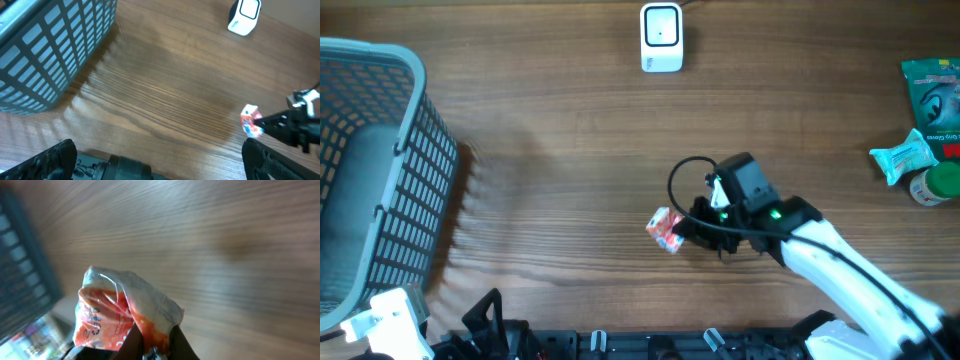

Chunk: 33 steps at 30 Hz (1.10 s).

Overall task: Scan the item barcode
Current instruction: 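Grasp the tissue pack with the right gripper and lift it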

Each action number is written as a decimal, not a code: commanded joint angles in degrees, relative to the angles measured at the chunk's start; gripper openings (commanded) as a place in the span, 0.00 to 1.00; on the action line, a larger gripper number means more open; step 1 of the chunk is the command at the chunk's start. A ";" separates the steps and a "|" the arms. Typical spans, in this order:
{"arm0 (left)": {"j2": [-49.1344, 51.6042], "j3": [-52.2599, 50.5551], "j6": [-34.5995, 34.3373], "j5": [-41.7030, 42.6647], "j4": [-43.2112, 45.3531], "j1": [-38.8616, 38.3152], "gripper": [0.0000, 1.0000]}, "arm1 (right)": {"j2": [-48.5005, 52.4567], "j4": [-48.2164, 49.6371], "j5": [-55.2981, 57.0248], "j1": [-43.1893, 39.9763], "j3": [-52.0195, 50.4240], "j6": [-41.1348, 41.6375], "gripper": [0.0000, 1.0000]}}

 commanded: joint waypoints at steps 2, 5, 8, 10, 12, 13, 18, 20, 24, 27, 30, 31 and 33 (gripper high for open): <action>-0.13 0.00 0.92 -0.55 0.11 0.11 1.00 | 10.05 5.49 10.58 0.28 0.46 -5.99 0.54; -0.13 0.00 0.92 -0.55 0.11 0.11 1.00 | 10.71 5.66 13.00 0.24 1.31 -5.97 0.84; -0.13 0.00 0.92 -0.55 0.11 0.11 1.00 | 7.89 3.65 13.62 0.24 1.73 -4.22 0.86; -0.13 0.00 0.92 -0.55 0.11 0.11 1.00 | 6.73 0.70 15.37 0.24 1.73 0.81 0.83; -0.13 0.00 0.92 -0.55 0.11 0.11 1.00 | 6.71 0.46 15.54 0.24 1.73 2.64 0.78; -0.13 0.00 0.92 -0.55 0.11 0.11 1.00 | 6.71 0.04 16.41 0.24 1.73 2.78 0.73; -0.13 0.00 0.92 -0.55 0.11 0.11 1.00 | 7.34 -0.90 20.22 0.24 0.96 4.07 0.48; -0.13 0.00 0.92 -0.55 0.11 0.11 1.00 | 9.35 2.67 19.56 0.26 -0.31 4.74 0.48; -0.13 0.00 0.92 -0.55 0.11 0.11 1.00 | 14.40 6.91 15.06 0.26 -0.37 4.70 0.43; -0.13 0.00 0.92 -0.55 0.11 0.13 1.00 | 16.68 6.38 15.10 0.26 -0.39 4.70 0.14; -0.13 0.00 0.92 -0.55 0.13 0.11 1.00 | 16.68 5.97 13.22 0.04 -0.09 3.10 0.04; -0.13 0.00 0.92 -0.55 0.11 0.11 1.00 | 16.06 4.83 8.46 -0.74 0.94 0.24 0.04; -0.13 0.00 0.92 -0.55 0.11 0.11 1.00 | 14.23 -1.92 -12.17 -5.29 4.96 -11.19 0.04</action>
